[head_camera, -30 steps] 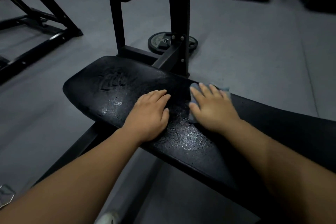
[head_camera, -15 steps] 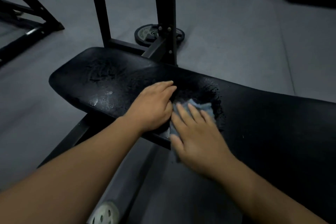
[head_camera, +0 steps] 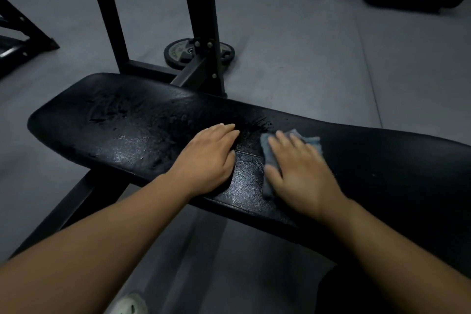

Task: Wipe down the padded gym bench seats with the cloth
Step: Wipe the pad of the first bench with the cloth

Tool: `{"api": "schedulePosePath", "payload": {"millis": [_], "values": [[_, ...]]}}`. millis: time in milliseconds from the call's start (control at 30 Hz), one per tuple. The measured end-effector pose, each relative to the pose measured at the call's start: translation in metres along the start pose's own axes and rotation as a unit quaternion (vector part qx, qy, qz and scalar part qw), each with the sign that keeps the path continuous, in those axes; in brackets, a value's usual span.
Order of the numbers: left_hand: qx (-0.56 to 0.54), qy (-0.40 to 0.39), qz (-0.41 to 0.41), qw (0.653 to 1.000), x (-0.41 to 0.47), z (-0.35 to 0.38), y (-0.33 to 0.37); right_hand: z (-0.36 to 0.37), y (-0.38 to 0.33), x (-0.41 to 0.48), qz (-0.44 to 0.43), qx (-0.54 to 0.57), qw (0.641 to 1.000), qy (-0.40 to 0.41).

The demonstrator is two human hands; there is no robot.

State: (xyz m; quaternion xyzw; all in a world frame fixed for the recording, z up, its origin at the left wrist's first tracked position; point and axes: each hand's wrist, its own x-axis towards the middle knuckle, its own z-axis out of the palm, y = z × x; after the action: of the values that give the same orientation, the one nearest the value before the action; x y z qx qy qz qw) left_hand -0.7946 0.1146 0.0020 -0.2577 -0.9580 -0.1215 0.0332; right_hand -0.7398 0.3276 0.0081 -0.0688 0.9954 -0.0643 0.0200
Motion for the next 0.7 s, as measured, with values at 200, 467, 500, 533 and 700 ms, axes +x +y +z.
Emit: {"api": "schedulePosePath", "payload": {"millis": [200, 467, 500, 533, 700], "values": [[-0.001, 0.002, 0.002, 1.0, -0.002, 0.002, 0.002, 0.005, -0.04, 0.0, -0.082, 0.005, 0.997, 0.006], [0.001, -0.008, -0.001, 1.0, -0.002, 0.001, 0.004, 0.0, -0.003, 0.059, 0.044, -0.014, 0.999, 0.023], [0.0, -0.006, 0.002, 1.0, -0.001, 0.001, 0.003, 0.002, -0.015, 0.058, 0.028, -0.006, 0.999, 0.022], [-0.002, -0.002, 0.003, 1.0, 0.0, 0.001, 0.001, 0.004, -0.025, 0.048, -0.007, 0.0, 1.0, 0.02], [0.001, -0.015, -0.008, 1.0, 0.013, -0.002, 0.002, -0.002, 0.016, 0.031, -0.033, -0.003, 0.999, 0.002]]}}
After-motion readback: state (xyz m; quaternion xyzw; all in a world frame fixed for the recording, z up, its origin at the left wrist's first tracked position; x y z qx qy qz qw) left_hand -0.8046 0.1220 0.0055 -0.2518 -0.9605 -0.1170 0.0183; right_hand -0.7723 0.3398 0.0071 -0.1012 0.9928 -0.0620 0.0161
